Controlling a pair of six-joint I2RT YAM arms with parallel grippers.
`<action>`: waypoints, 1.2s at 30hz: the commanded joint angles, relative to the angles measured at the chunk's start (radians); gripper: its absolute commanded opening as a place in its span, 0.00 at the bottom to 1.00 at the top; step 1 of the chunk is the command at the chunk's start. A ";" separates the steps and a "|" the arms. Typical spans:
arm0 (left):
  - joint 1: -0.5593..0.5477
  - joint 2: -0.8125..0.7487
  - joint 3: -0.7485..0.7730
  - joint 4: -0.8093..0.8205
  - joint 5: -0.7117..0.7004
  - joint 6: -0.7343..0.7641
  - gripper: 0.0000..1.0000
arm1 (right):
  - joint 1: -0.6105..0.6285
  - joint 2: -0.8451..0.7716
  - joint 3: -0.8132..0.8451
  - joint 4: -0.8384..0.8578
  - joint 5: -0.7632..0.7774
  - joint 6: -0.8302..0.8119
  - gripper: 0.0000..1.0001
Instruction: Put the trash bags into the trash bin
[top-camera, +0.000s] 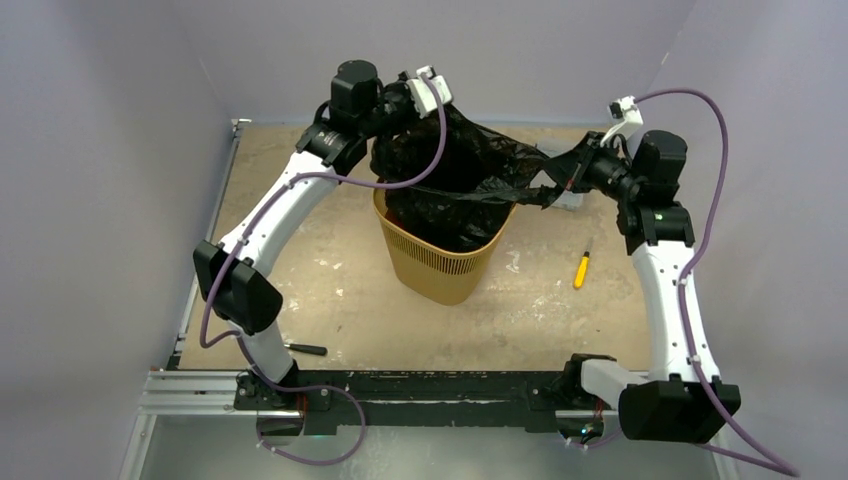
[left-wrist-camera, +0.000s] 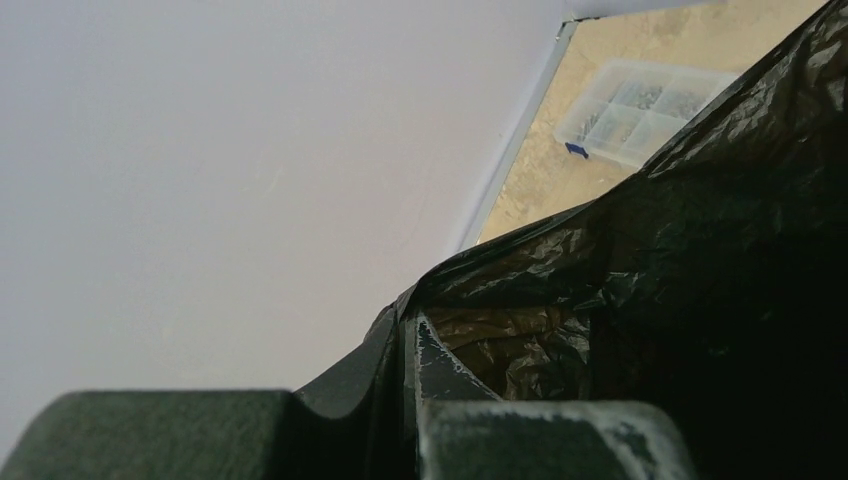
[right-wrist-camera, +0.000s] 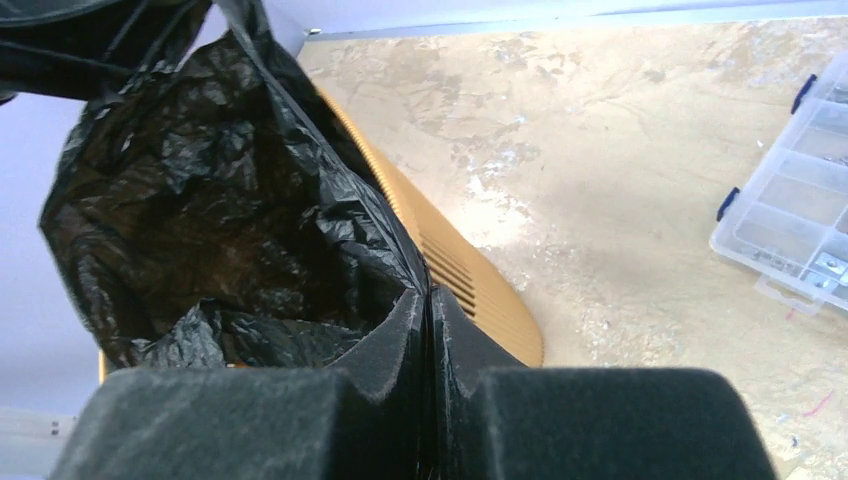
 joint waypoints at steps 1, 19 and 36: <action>0.000 0.041 0.075 -0.012 -0.018 -0.048 0.00 | 0.000 0.035 0.036 0.033 0.069 -0.016 0.10; 0.095 0.125 0.017 -0.058 0.061 -0.158 0.00 | 0.002 0.126 -0.052 -0.024 0.006 -0.119 0.13; 0.192 0.059 -0.018 -0.103 0.137 -0.354 0.00 | 0.032 0.139 -0.110 -0.007 -0.031 -0.119 0.11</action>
